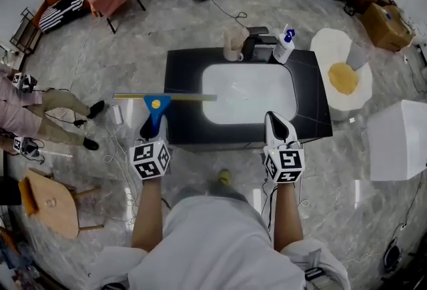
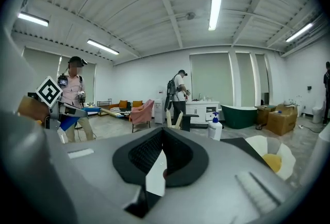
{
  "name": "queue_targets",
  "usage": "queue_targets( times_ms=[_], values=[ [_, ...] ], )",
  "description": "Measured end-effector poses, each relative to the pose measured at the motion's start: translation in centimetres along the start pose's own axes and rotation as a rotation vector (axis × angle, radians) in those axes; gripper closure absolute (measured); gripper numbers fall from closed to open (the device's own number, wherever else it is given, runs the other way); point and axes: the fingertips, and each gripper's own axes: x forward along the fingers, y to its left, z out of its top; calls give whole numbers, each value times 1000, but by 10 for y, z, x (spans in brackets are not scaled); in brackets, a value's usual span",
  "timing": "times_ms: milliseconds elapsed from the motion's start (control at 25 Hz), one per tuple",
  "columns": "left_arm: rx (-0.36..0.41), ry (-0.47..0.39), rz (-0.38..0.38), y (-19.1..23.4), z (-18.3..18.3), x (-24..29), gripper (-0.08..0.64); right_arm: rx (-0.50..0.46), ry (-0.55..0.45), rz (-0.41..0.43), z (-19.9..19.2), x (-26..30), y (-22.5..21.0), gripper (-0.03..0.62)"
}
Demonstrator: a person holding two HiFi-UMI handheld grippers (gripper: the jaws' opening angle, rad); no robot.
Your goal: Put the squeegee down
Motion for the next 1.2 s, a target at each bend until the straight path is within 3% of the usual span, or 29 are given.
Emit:
queue_targets(
  times_ms=[520,1200],
  values=[
    [-7,-5,-1,1,27,64,431,-3,-1,15,15,61,-26,591],
    [-61,48,-30,44,35,191,431,-11,40,-18,15,164,-43,591]
  ],
)
